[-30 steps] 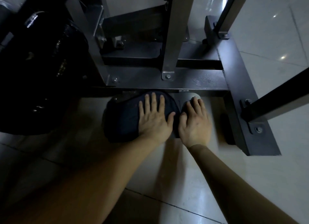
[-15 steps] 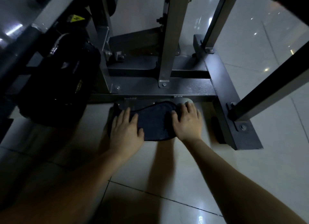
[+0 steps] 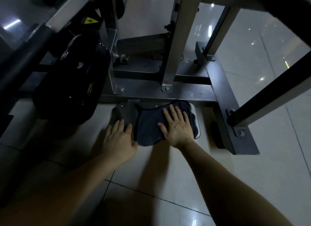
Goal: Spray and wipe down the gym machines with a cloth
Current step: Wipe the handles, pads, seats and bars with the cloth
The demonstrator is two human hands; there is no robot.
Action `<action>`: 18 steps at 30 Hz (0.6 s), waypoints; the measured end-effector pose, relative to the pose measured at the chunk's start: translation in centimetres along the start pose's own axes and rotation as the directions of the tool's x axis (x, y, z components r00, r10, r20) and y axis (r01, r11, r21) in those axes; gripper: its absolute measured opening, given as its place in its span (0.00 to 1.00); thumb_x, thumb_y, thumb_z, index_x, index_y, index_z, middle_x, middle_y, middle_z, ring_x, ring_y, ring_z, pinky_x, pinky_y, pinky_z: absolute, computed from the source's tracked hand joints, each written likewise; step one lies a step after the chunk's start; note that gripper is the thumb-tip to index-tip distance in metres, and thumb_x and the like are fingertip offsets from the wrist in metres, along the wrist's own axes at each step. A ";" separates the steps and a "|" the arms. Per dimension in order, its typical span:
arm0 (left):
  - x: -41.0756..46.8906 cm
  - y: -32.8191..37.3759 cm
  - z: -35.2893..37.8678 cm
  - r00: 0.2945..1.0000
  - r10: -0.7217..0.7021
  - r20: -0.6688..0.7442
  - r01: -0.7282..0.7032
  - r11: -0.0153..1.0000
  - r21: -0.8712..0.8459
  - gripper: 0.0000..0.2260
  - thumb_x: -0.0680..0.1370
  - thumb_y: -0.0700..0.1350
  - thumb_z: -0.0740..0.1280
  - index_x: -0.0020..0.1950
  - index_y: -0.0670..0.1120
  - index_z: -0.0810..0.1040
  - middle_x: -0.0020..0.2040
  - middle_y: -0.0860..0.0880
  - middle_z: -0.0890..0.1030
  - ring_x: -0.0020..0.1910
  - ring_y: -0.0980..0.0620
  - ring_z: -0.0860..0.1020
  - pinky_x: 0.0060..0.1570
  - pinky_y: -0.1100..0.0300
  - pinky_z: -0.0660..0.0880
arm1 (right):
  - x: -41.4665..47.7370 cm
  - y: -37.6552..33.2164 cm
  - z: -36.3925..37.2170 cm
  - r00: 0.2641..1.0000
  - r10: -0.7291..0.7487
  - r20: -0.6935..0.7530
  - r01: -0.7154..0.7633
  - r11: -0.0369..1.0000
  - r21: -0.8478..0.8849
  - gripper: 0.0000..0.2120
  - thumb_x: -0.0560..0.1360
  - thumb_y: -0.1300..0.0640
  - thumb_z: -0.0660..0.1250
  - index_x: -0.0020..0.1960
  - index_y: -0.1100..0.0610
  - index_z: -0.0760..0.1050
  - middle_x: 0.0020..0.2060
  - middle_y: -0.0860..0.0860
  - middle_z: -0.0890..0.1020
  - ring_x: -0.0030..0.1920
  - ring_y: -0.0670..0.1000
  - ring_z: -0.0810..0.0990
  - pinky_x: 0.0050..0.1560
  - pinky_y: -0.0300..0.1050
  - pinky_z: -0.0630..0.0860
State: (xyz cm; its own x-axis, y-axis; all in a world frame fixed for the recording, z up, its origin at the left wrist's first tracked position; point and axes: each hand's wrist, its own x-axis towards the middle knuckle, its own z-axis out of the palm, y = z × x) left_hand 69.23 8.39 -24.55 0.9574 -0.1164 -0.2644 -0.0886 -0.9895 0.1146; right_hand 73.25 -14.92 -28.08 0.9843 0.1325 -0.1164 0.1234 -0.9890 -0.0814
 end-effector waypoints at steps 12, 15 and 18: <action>-2.4 1.1 -1.2 0.990 -0.014 0.143 0.018 1.000 -0.023 0.36 0.81 0.61 0.61 0.83 0.51 0.52 0.84 0.46 0.51 0.82 0.44 0.51 0.80 0.46 0.51 | -3.7 0.3 0.1 0.968 0.201 -0.148 -0.166 0.962 0.217 0.25 0.78 0.58 0.66 0.75 0.58 0.72 0.76 0.60 0.69 0.78 0.62 0.65 0.79 0.59 0.60; -3.8 1.7 -2.7 0.982 -0.015 0.191 0.077 0.944 -0.322 0.32 0.81 0.58 0.65 0.82 0.51 0.58 0.81 0.48 0.61 0.77 0.45 0.64 0.73 0.50 0.66 | -5.5 -0.5 -1.3 0.965 0.216 -0.146 -0.151 0.921 0.359 0.11 0.74 0.65 0.66 0.54 0.59 0.83 0.54 0.58 0.84 0.57 0.62 0.82 0.58 0.52 0.79; -4.8 2.4 -4.6 0.980 0.042 0.194 0.082 0.804 -0.589 0.34 0.79 0.57 0.69 0.82 0.53 0.59 0.80 0.50 0.64 0.77 0.47 0.66 0.73 0.50 0.68 | -5.7 -2.9 -6.1 0.938 0.342 0.055 -0.261 0.594 0.761 0.08 0.80 0.65 0.65 0.51 0.58 0.83 0.48 0.55 0.86 0.50 0.57 0.85 0.53 0.57 0.83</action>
State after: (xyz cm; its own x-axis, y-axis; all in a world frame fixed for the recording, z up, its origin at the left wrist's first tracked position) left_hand 65.68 6.95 -18.63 0.8814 -0.1722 -0.4399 0.1690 -0.7546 0.6340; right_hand 68.01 -13.24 -21.15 0.9586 -0.2107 -0.1915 -0.2797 -0.5718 -0.7712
